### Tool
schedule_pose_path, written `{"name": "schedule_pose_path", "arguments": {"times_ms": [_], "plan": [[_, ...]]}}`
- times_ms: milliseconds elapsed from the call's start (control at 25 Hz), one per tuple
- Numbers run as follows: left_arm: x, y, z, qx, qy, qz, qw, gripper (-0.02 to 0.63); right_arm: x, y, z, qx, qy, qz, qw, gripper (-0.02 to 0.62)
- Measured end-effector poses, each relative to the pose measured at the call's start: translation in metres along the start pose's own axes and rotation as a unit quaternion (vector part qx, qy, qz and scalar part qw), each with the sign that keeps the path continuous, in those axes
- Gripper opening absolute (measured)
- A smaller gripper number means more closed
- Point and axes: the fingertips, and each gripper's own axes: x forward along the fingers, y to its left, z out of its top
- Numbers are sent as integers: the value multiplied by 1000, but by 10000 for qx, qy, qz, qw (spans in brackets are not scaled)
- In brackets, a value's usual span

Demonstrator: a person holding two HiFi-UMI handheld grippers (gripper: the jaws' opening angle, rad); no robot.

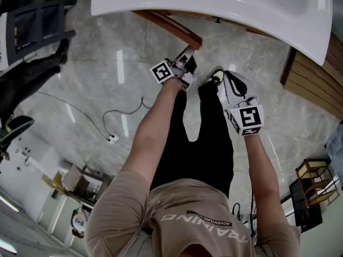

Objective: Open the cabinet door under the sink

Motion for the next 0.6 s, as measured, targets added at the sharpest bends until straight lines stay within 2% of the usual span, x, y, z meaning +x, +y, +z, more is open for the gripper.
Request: {"name": "schedule_pose_path", "arguments": {"times_ms": [120,360,600], "plan": [[-12,1,2,40,205,29,9998,98,7,12,2,61,-10,-19,10000,2],[-33,4,-2,-91,267,108,9995,97,14,34,-20,6,220,4,9998,2],[-65,8,2,-143,474,188,9986,97,24,56,-23,-63,318,48,9995,2]]}}
